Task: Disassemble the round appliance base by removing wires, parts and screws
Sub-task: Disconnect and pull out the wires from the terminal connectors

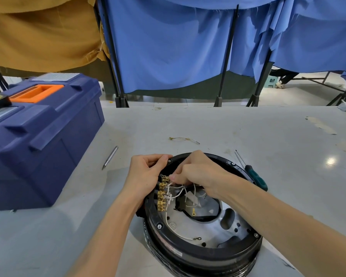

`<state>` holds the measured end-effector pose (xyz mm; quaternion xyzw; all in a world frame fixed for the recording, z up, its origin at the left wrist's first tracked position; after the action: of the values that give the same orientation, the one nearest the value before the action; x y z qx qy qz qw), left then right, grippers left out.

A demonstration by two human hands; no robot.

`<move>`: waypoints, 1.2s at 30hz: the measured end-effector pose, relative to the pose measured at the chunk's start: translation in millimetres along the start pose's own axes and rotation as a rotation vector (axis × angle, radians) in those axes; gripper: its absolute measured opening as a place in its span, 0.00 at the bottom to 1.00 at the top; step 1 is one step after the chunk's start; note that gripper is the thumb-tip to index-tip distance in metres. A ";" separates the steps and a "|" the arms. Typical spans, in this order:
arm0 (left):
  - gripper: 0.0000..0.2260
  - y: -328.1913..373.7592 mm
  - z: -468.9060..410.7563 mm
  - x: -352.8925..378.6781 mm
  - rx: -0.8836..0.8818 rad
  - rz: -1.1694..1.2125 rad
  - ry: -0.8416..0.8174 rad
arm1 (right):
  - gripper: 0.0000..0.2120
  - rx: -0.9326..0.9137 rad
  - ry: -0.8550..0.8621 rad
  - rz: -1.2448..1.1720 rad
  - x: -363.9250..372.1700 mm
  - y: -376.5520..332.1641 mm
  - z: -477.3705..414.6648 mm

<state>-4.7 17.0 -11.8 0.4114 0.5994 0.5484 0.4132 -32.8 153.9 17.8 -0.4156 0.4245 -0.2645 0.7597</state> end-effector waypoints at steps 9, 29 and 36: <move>0.04 3.0 3.8 -3.4 0.023 -0.013 0.091 | 0.03 -0.334 0.106 0.234 0.6 -21.2 25.8; 0.09 11.6 18.0 -17.1 0.166 -0.431 0.256 | 0.07 -0.230 0.030 0.429 16.9 -28.1 24.7; 0.08 12.3 16.8 -17.1 0.186 -0.403 0.233 | 0.03 -0.212 0.127 0.403 23.2 -25.5 22.0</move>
<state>17.2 6.9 0.3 0.2541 0.7607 0.4411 0.4027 -3.4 132.3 36.2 -0.3825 0.5710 -0.0871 0.7211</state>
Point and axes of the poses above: each hand's wrist, its own z-axis away from the middle knuckle, its own x-axis out of the palm, y = z × x, the point moved 5 cm from there along -z, towards the middle knuckle
